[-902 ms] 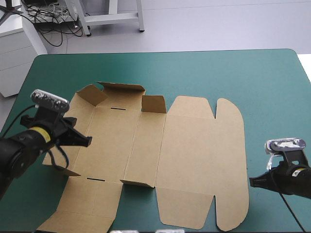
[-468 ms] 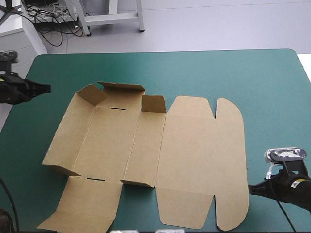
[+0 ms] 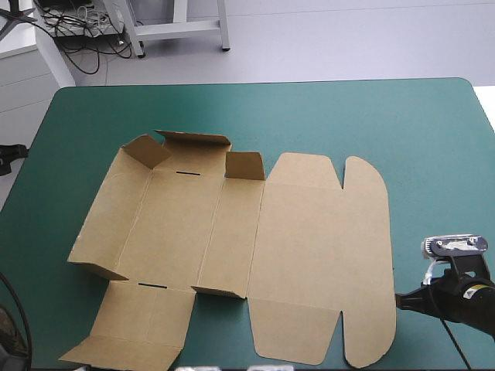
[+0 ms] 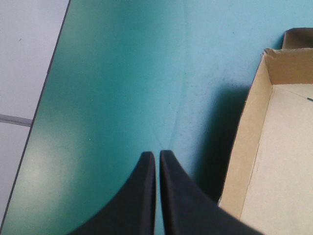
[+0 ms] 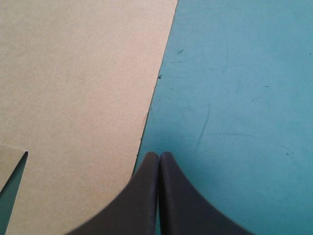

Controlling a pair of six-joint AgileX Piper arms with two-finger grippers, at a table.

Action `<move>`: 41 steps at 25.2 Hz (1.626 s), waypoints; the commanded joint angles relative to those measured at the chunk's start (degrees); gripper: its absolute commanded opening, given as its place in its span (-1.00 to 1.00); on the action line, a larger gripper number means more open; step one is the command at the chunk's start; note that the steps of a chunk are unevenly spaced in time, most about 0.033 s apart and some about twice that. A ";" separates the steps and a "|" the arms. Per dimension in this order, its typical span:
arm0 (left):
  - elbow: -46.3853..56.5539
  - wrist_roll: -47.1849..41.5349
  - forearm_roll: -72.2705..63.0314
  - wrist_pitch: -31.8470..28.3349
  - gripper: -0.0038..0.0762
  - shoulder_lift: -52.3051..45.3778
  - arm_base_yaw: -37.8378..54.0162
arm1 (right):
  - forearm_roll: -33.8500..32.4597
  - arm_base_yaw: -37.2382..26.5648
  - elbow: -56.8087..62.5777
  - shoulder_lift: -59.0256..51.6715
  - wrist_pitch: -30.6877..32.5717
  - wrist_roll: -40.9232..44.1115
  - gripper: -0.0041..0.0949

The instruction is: Fold the box

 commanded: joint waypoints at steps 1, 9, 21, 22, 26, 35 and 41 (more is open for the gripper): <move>-1.79 0.36 -1.06 1.98 -0.82 -1.84 0.14 | 0.79 -0.36 -1.38 -0.03 -2.45 -0.28 -0.95; 2.24 5.52 -1.41 1.98 -0.12 -0.40 -0.08 | 0.79 -0.36 -1.38 -0.03 -2.45 -0.70 -0.95; 6.18 6.33 -10.75 2.03 0.48 5.63 -2.49 | 0.67 -0.36 -1.38 -0.03 -2.56 -0.98 -0.95; 6.29 6.33 -10.16 2.03 0.48 6.14 -4.00 | 0.57 -0.36 -1.38 -0.03 -2.70 -0.98 -0.95; 10.26 8.71 -4.49 2.03 0.48 6.55 -11.13 | 0.57 -0.36 -1.38 -0.03 -2.77 -1.13 -0.95; 22.35 13.63 -5.58 2.03 0.48 6.55 -12.61 | 0.57 -0.36 -1.38 -0.03 -2.77 -1.13 -0.95; 27.41 15.40 -8.81 2.33 0.48 6.55 -13.53 | 0.79 -0.36 -1.38 -0.03 -2.77 -1.13 -0.95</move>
